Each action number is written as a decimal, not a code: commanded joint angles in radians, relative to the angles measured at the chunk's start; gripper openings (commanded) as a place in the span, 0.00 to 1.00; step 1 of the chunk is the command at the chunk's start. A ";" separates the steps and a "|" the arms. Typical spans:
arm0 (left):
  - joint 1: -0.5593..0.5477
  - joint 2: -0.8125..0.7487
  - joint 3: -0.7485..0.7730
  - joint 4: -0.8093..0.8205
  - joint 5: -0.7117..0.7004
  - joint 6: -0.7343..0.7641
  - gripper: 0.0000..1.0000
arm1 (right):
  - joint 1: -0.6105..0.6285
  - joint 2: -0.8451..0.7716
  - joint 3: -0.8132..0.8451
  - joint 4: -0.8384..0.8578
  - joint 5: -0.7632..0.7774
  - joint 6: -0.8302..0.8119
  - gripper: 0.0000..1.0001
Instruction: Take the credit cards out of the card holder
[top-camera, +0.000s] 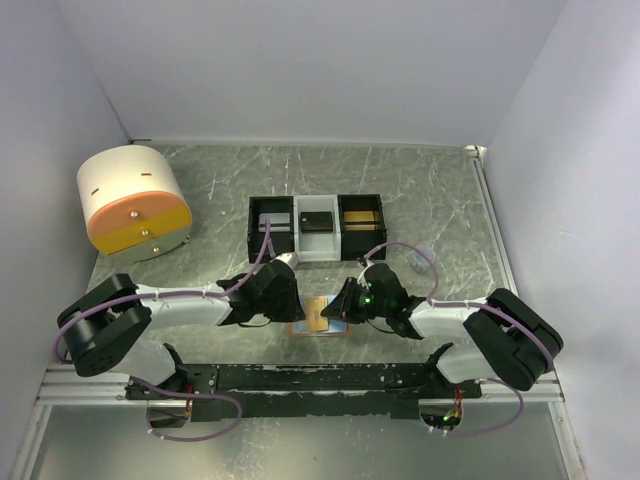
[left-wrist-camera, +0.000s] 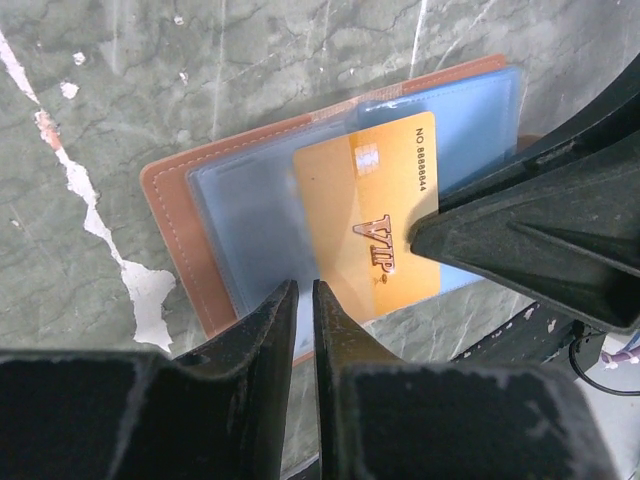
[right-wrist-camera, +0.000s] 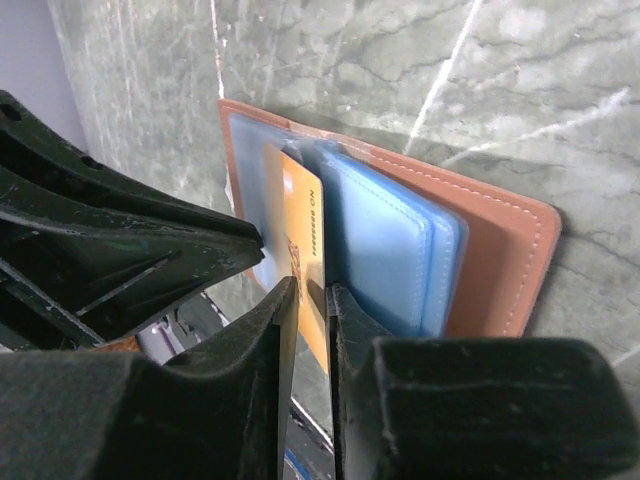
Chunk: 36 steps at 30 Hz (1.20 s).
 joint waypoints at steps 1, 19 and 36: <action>-0.011 0.029 0.023 -0.034 0.019 0.027 0.24 | -0.005 0.009 0.003 0.076 -0.013 0.035 0.21; -0.018 0.061 0.016 -0.012 0.027 0.015 0.24 | -0.004 0.136 0.008 0.195 -0.041 0.064 0.24; -0.024 0.034 0.012 -0.046 -0.004 0.011 0.23 | -0.004 -0.015 0.024 0.006 0.056 -0.003 0.00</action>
